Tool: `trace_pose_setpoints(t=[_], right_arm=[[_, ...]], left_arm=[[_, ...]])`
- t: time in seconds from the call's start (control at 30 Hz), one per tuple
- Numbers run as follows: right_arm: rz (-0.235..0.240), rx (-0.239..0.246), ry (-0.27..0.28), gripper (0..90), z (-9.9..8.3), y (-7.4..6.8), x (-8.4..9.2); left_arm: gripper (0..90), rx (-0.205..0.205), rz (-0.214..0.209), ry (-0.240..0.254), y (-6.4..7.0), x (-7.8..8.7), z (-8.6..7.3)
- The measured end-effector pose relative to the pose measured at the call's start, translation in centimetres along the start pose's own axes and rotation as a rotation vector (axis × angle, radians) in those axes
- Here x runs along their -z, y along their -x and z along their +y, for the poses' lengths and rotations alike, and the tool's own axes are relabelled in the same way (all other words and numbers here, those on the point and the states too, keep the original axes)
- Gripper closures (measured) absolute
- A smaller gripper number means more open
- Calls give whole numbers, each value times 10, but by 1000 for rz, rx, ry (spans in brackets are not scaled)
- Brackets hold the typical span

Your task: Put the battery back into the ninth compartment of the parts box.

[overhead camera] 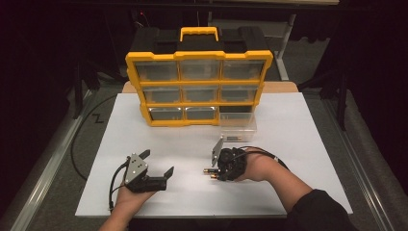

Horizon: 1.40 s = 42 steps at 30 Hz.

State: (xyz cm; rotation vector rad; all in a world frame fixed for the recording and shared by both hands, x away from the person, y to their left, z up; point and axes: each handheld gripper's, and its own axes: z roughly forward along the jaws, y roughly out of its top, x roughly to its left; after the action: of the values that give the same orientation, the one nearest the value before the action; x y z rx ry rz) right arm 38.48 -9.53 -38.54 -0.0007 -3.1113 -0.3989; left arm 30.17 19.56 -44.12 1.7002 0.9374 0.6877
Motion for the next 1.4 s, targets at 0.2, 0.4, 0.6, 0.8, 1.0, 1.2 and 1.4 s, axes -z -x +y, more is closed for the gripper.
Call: trace_pose_setpoints(t=[0.2, 0.4, 0.6, 0.8, 1.0, 1.2, 1.4], right_arm=[[-7, -21, -5, 786, -9, -1, 6], [-17, -24, -12, 787, -18, 1, 11], [-18, -27, -10, 787, -24, 2, 14], [-27, -47, -39, 787, -31, 2, 18], [-37, -49, -25, 787, -38, 4, 21], [-34, -68, -23, 787, -44, 4, 24], [-35, -64, -33, 786, -48, 5, 29]], left_arm=[[3, 1, 0, -1, 0, 0, 0], [3, -1, 0, -2, 0, 0, 0], [3, -3, -1, -6, 0, -1, 0], [3, -2, 0, -3, 0, -1, 0], [3, -3, -1, -3, 0, -1, 0], [3, -3, -1, -4, 0, -1, 0], [3, -1, -1, -5, 0, -1, 0]])
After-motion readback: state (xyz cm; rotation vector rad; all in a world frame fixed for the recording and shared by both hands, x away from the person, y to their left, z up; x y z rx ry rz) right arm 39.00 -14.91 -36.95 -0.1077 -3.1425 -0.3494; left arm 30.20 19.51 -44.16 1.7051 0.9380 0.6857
